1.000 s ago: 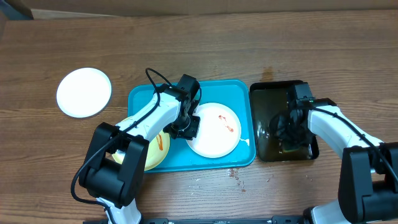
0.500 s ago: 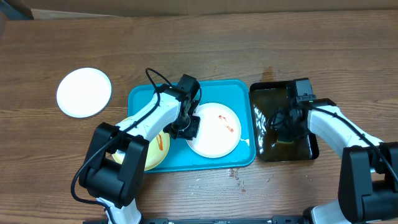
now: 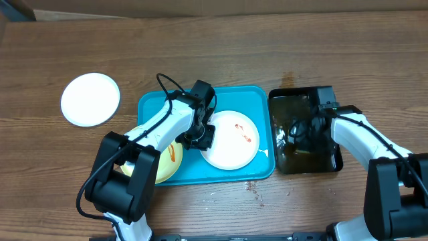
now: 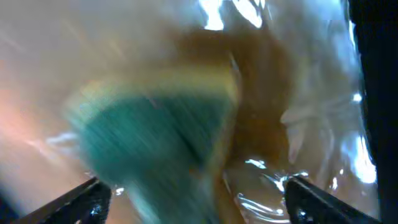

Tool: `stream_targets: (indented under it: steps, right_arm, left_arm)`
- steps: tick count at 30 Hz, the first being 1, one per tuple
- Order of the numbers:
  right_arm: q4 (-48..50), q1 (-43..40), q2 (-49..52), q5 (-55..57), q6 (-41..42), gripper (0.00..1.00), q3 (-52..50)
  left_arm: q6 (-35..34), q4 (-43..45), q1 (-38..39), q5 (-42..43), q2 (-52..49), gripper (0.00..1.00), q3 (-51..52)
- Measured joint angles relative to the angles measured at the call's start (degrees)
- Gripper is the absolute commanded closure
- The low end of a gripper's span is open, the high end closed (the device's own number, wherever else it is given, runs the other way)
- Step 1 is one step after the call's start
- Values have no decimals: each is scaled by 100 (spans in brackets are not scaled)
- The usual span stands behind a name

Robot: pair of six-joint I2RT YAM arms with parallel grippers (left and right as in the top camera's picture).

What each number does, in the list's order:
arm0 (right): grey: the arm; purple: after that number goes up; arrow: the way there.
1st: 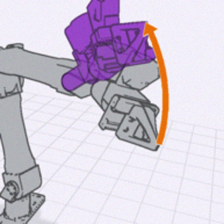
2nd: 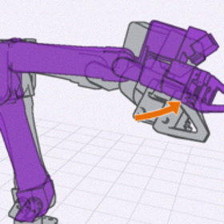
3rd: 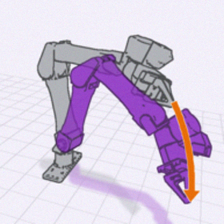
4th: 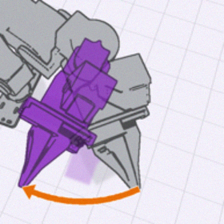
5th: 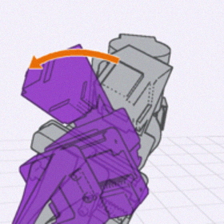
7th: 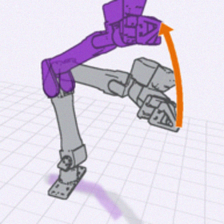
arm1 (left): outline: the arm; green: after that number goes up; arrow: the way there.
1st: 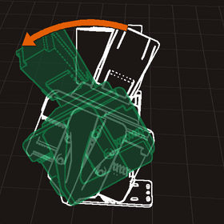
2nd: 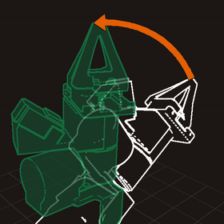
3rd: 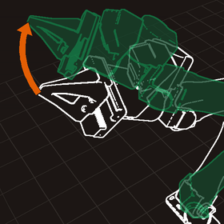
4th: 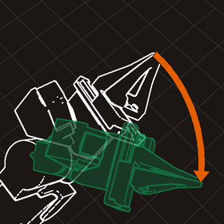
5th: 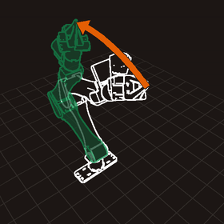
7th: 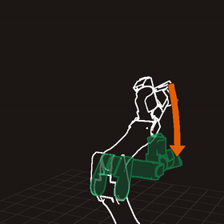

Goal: Clean dirty plates on tray and stack at the side

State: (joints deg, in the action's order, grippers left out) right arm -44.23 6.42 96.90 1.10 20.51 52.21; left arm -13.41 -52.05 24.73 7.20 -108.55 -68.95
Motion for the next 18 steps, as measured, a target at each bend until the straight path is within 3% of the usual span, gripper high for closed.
stream_targets:
  steps: [1, 3, 5, 6, 8, 9, 14, 18]
  right_arm:
    - [-197, -2, 0, 15, 9, 54, -4]
    - [-448, 0, 0, 22, 11, 84, -15]
    - [-573, 0, 0, -15, 11, 87, -17]
    - [-590, 0, 0, -28, 33, 77, -17]
    - [-599, 0, 0, -66, 57, 29, -20]
    - [-599, 0, 0, -72, 31, 19, -17]
    - [-1287, 0, 61, -94, -63, 12, 162]
    - [-1119, 0, 98, -92, -151, 12, 487]
  left_arm:
    - [0, 0, 0, 0, 0, 71, 0]
    - [0, 0, 0, 0, 0, 71, 0]
    - [0, -2, 0, 0, 0, 71, 2]
    - [0, 0, 0, 2, 0, 71, 2]
    - [0, 0, 0, 0, 0, 70, 2]
    - [0, 0, 0, 0, 0, 67, 2]
    - [-15, -2, 0, 0, 0, 64, 2]
    - [-20, 0, 0, -2, 0, 69, 2]
